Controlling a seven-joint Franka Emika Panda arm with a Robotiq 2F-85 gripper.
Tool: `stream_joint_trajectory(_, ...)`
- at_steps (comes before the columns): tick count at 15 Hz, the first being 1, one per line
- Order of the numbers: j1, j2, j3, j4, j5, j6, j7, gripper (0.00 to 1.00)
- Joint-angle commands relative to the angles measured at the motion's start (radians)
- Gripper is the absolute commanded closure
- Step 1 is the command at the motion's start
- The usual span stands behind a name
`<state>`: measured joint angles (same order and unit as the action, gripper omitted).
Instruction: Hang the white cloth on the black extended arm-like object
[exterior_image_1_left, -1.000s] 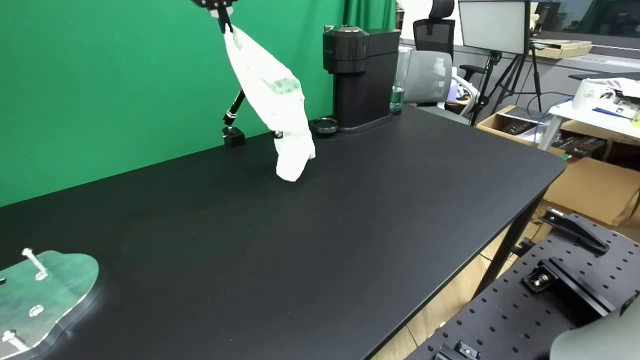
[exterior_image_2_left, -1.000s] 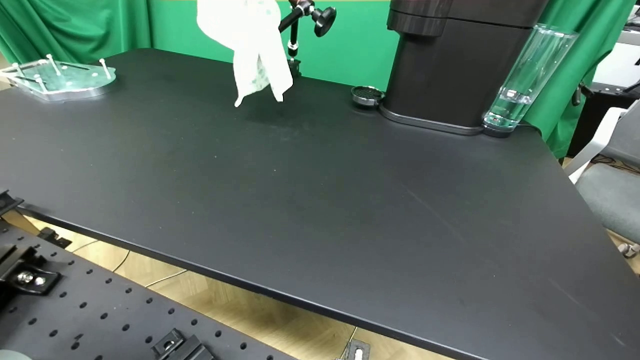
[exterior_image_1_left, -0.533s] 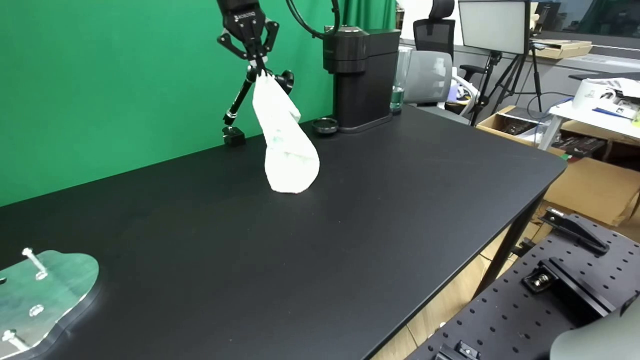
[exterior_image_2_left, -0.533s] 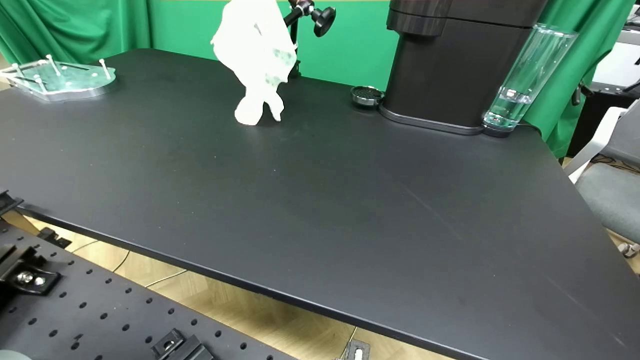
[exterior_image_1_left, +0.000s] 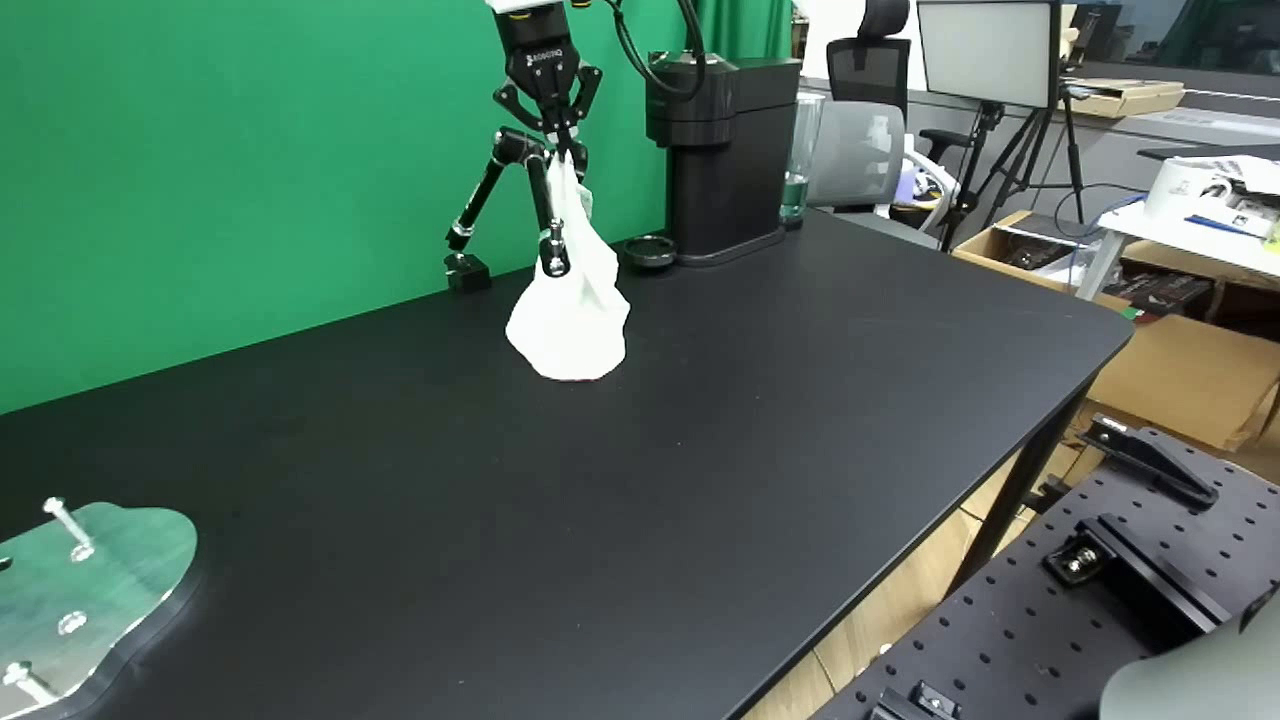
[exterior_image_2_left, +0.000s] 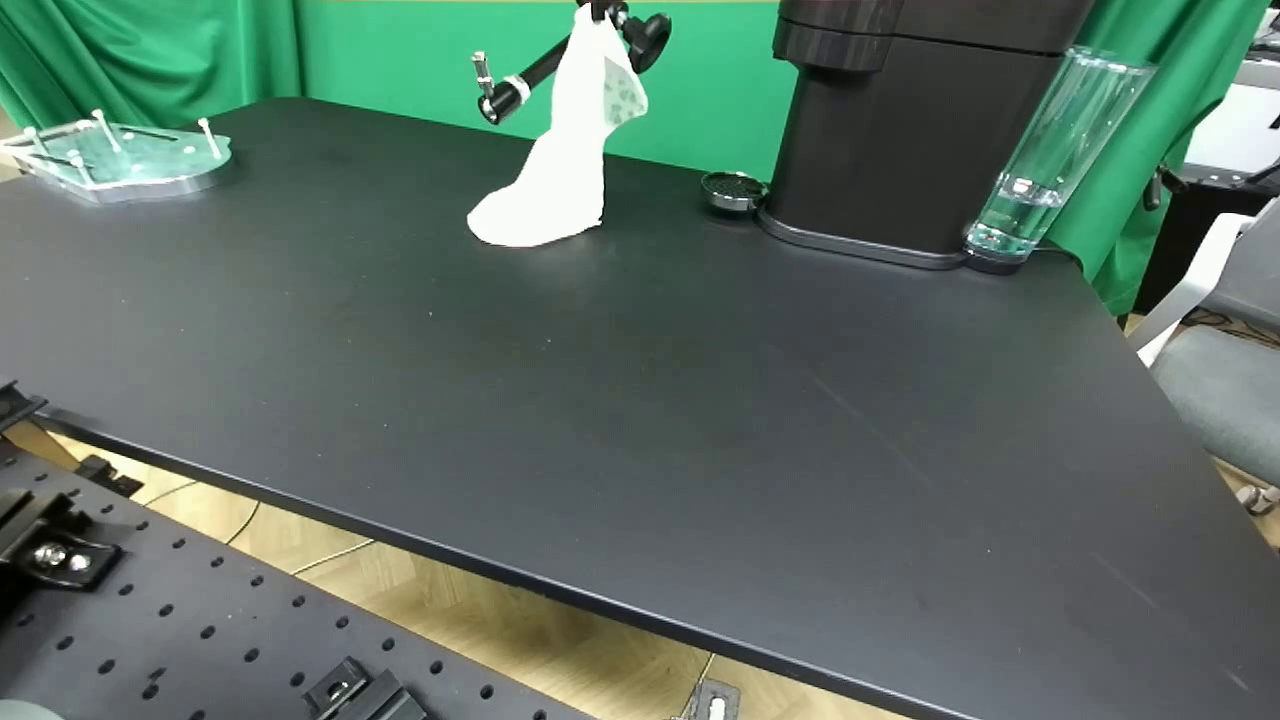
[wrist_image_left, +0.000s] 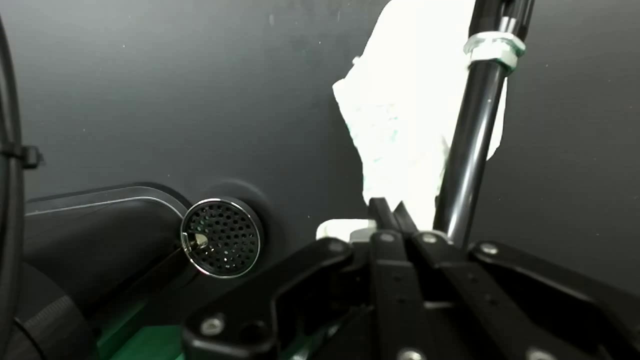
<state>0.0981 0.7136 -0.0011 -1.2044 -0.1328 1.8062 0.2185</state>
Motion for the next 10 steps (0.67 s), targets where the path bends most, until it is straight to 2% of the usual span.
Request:
stream_joint_trajectory(1, 0.000, 0.048, -0.008, 0.097, 0.013, -0.033, -0.027, 1.00)
stream_joint_trajectory(3, -0.009, 0.059, 0.005, 0.114, 0.036, -0.034, -0.049, 1.00)
stream_joint_trajectory(4, 0.044, -0.039, 0.025, -0.025, 0.053, 0.019, 0.030, 1.00)
stream_joint_trajectory(5, 0.033, -0.093, 0.028, -0.114, 0.074, 0.051, 0.026, 1.00)
stream_joint_trajectory(10, 0.071, -0.241, 0.069, -0.347, 0.139, 0.120, 0.010, 1.00)
